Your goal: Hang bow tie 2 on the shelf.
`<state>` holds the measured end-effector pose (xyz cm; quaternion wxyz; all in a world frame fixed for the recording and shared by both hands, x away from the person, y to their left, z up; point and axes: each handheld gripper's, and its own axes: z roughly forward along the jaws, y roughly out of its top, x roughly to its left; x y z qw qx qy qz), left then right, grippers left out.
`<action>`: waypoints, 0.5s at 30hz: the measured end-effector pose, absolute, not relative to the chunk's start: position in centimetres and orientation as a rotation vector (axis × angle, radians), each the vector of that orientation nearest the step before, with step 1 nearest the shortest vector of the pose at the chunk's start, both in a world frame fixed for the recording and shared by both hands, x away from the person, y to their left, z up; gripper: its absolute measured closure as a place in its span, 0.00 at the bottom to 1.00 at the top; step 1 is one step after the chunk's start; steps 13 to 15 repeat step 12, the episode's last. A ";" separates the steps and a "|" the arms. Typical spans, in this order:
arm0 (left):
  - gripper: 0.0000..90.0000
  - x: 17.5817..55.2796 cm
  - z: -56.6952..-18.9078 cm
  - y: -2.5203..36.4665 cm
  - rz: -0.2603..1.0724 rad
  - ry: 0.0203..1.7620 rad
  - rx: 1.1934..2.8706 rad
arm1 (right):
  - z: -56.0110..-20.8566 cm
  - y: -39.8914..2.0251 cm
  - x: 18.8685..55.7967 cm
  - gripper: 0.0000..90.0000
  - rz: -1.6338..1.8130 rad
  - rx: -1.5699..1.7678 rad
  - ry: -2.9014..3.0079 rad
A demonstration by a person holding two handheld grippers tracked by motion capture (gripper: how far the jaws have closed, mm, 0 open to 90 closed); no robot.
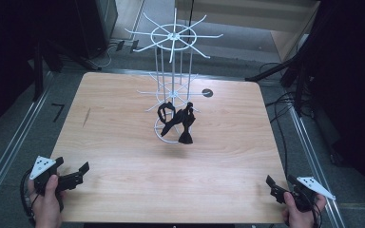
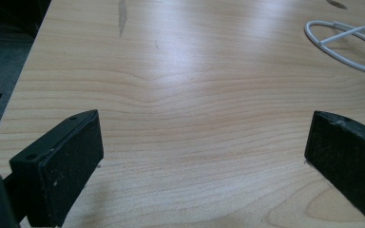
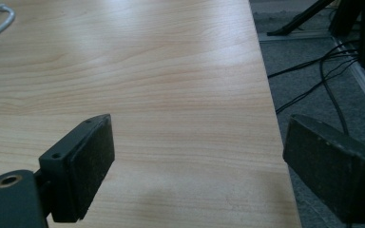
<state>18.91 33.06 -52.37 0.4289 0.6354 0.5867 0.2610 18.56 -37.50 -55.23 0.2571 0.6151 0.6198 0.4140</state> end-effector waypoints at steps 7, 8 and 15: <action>0.00 18.9 -52.4 33.1 0.648 1.467 1.589 | -55.2 -37.1 18.8 0.12 1.102 1.675 1.681; 0.00 18.9 -52.4 33.1 0.646 1.468 1.589 | -55.2 -37.0 18.8 0.12 1.092 1.672 1.684; 0.00 19.0 -52.4 33.1 0.649 1.468 1.586 | -55.2 -36.9 18.7 0.12 1.084 1.664 1.691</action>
